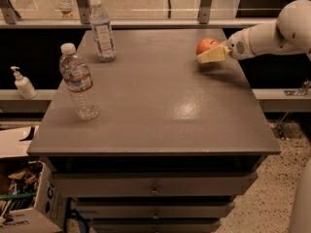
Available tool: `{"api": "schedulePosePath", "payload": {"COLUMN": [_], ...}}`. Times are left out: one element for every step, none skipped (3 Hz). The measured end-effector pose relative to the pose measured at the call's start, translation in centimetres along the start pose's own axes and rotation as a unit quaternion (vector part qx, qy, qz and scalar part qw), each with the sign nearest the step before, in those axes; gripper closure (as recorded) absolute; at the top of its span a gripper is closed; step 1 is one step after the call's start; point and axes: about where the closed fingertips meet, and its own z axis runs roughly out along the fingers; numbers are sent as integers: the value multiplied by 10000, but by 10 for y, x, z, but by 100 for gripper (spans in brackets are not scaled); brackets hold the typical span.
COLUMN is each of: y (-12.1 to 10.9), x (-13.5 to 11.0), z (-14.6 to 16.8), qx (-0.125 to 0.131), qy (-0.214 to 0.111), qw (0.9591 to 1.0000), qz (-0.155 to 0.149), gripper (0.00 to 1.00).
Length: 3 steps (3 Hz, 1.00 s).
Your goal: Move apple near water bottle
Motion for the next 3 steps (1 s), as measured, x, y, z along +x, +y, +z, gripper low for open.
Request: {"api": "schedulePosePath", "payload": {"y": [26,71,136], "x": [-13,-12,3], "z": [-15,-29,-38], "qx": [-412,-988,-1731], "qy": [-155,-122,61], "qw": [9989,9946,9834], "qz": [-134,-307,-542], "gripper": [88,100,100]}}
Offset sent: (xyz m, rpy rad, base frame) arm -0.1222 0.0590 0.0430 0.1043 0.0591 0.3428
